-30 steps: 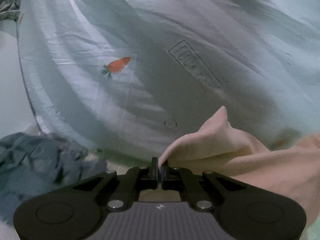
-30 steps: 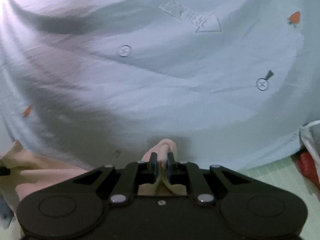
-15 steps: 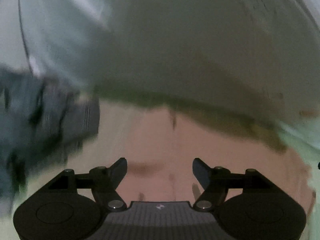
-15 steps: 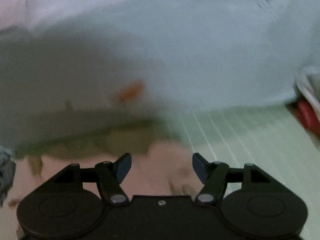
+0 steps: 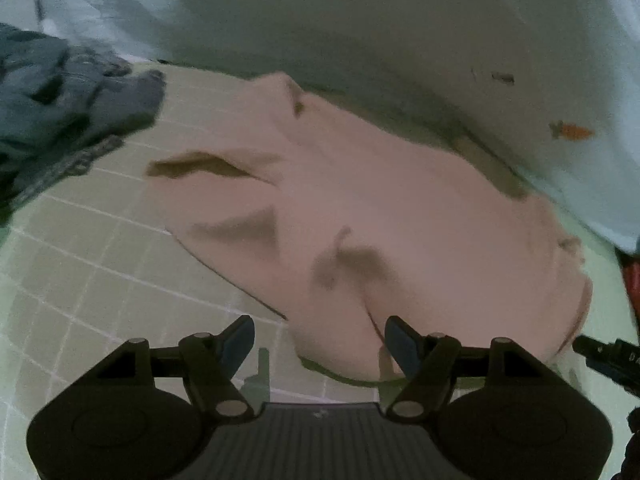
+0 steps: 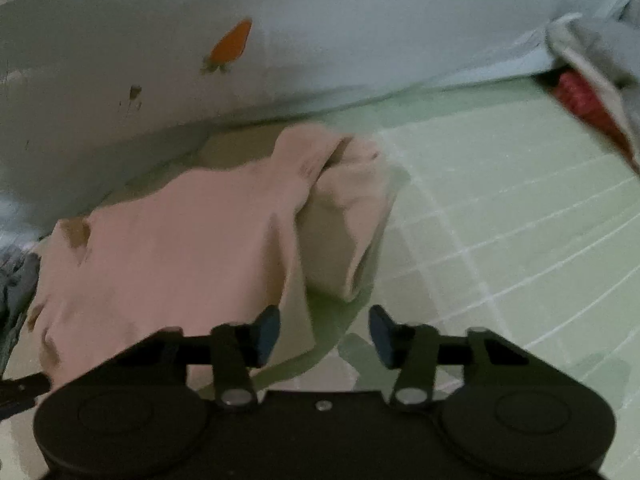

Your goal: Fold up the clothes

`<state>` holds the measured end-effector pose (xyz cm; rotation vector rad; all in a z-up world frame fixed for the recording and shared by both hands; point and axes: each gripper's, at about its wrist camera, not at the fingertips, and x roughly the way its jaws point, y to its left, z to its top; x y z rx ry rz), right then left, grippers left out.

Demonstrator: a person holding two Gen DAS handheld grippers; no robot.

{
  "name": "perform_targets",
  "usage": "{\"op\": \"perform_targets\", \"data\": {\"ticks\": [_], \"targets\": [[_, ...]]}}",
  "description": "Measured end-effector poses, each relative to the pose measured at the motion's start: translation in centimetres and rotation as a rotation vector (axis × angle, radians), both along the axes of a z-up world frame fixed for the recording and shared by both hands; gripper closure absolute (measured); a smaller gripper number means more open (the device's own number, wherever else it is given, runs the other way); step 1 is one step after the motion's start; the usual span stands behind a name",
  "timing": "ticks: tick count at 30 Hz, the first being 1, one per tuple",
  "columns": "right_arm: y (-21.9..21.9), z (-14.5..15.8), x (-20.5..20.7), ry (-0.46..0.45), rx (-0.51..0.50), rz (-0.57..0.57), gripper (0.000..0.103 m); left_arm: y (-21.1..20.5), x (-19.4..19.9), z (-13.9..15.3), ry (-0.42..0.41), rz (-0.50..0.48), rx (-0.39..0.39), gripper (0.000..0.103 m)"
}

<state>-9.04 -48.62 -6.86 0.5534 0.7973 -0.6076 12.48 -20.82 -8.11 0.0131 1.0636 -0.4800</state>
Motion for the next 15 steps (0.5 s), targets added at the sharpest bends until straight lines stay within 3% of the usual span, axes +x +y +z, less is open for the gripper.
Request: {"op": "perform_targets", "data": {"ticks": [6,9,10,12,15], "targets": [[1.9,-0.9,0.5,0.006,0.012,0.064,0.057,-0.6,0.9,-1.5,0.047,0.019,-0.017,0.052],[2.1,-1.8,1.2,0.022,0.023,0.066,0.072,-0.8,1.8,-1.8,0.060,0.011,-0.024,0.077],[2.0,-2.0,1.2,0.023,0.029,0.066,0.081,-0.9,2.0,-1.8,0.061,0.006,-0.027,0.092],[1.8,-2.2,1.4,0.029,0.031,0.064,0.095,-0.8,2.2,-1.5,0.060,-0.002,-0.041,0.097],[1.8,-1.6,1.1,0.013,0.011,0.072,0.099,-0.4,1.8,-0.4,0.023,-0.024,-0.046,0.098]]}}
